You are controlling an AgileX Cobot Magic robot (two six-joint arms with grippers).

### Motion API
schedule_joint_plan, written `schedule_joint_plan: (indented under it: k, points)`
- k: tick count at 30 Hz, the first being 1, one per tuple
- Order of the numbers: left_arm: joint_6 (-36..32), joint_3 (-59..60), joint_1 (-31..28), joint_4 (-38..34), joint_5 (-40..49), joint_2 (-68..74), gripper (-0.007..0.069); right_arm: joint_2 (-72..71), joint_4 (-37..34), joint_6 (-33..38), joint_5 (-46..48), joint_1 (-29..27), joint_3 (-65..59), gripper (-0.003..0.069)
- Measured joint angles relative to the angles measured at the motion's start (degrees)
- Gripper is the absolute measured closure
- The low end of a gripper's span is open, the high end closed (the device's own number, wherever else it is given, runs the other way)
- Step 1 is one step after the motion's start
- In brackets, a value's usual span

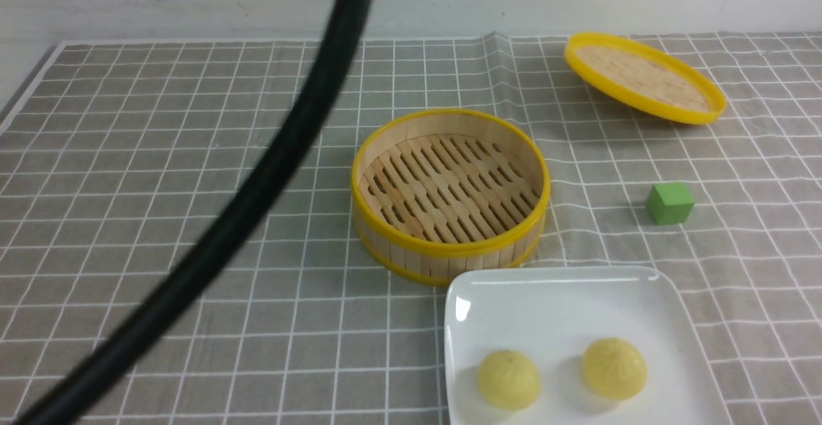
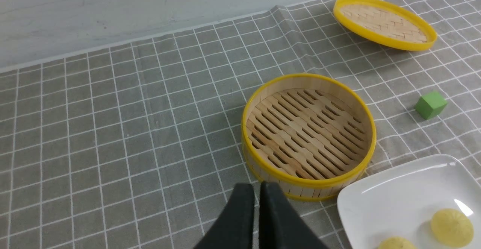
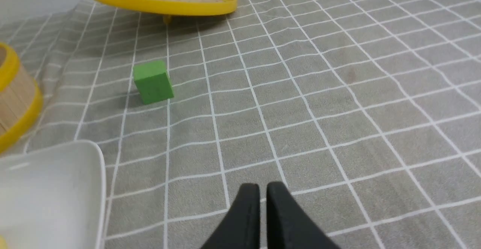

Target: Put the steamed buns into the plate on the grey tablecloth.

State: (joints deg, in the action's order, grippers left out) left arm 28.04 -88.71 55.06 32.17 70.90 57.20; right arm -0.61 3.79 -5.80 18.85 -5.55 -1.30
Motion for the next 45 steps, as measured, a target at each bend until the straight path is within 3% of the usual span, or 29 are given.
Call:
schedule_joint_plan:
  k: [6,18,29,36,39,45]
  points:
    - [0.0,0.0,0.0,0.2,0.0,0.0,0.0573,0.0,-2.7,3.9,2.8,0.0,0.4,0.0602]
    - [0.0,0.0,0.0,0.2,0.0,0.0,0.0568,0.0,-3.8,4.3,3.2,0.1,0.6,0.0584]
    - [0.0,1.3,0.0,-1.1,0.0,-3.0,0.0559,0.0,-4.3,4.3,3.2,4.8,0.6,0.0577]
    - [5.5,16.3,0.0,-3.8,0.0,-14.7,0.0559,0.0,-4.3,4.3,3.2,6.0,0.6,0.0577]
    - [12.5,29.1,0.0,-4.3,-0.5,-24.3,0.0557,0.0,-4.3,4.3,3.2,6.0,0.6,0.0572]
    - [21.6,51.3,0.0,-1.0,-20.7,-38.1,0.0556,0.0,-4.3,4.3,3.2,6.0,0.6,0.0564]
